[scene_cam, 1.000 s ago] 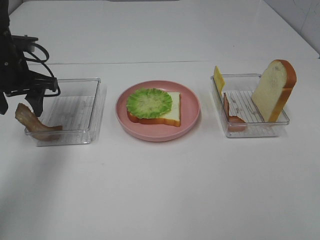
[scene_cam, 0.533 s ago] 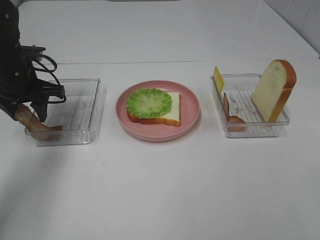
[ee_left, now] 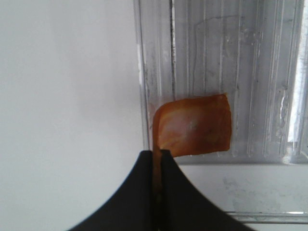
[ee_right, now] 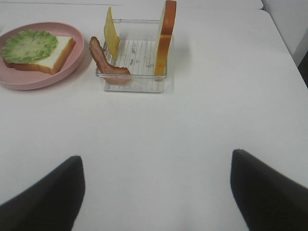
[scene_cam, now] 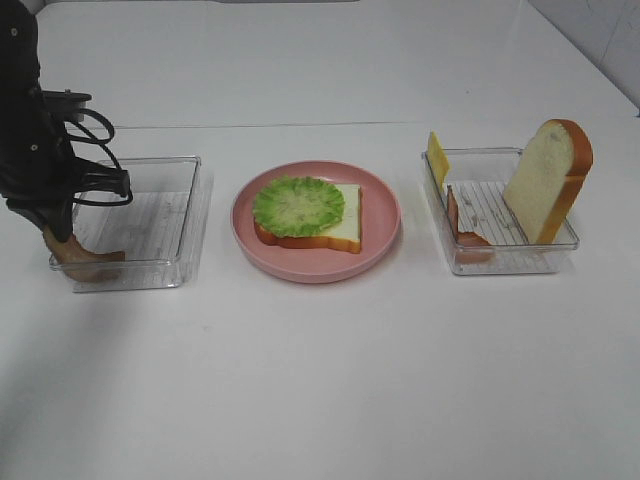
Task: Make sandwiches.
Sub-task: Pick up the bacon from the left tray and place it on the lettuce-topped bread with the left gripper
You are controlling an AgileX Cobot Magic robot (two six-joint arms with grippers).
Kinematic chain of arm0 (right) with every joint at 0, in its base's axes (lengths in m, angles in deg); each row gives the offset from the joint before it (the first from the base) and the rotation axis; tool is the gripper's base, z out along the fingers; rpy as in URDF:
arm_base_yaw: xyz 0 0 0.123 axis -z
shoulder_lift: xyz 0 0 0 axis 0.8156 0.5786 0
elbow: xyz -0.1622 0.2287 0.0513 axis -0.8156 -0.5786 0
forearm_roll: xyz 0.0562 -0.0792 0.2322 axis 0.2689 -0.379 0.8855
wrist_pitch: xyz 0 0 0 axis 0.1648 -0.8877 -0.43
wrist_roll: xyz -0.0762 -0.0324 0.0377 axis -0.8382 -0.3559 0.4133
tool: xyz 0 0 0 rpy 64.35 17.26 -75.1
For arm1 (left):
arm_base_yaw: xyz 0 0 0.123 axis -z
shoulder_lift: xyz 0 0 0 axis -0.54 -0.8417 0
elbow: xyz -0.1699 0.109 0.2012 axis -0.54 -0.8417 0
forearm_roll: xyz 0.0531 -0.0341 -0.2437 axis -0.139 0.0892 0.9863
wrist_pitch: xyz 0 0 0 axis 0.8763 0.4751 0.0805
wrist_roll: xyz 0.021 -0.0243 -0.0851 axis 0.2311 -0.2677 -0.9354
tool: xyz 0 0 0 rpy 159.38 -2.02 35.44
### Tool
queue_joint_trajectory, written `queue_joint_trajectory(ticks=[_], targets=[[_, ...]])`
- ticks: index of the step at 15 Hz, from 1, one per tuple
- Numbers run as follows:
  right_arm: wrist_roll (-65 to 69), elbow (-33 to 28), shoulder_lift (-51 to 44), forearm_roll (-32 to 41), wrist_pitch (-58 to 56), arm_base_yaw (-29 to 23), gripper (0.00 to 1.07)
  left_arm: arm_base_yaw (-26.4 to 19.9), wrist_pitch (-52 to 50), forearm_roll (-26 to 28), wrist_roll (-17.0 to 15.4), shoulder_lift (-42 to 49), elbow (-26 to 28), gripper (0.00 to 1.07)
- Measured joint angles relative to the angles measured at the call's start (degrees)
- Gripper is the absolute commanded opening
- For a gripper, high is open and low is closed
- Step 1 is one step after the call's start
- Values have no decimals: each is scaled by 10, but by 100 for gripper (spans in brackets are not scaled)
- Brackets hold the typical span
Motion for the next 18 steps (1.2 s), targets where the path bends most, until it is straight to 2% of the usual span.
queue_joint_trajectory(ticks=[4,7,9,13,14,15,16,18], targets=[[0,0,0,0,0,0,78,0,-14,29,1,30,0,0],[0,0,0,0,0,0,78,0,-39,101,29,75,22,0],[0,0,0,0,0,0,78,0,-72,219,101,80,42,0],[0,0,0,0,0,0,78,13,-131,501,285,73,44,0],[0,0,0,0,0,0,78,15,-135,527,303,69,44,0],[0,0,0,0,0,0,78,35,-140,634,376,48,44,0],[0,0,0,0,0,0,78,45,-143,682,405,34,44,0],[0,0,0,0,0,0,78,68,-147,743,446,9,48,0]])
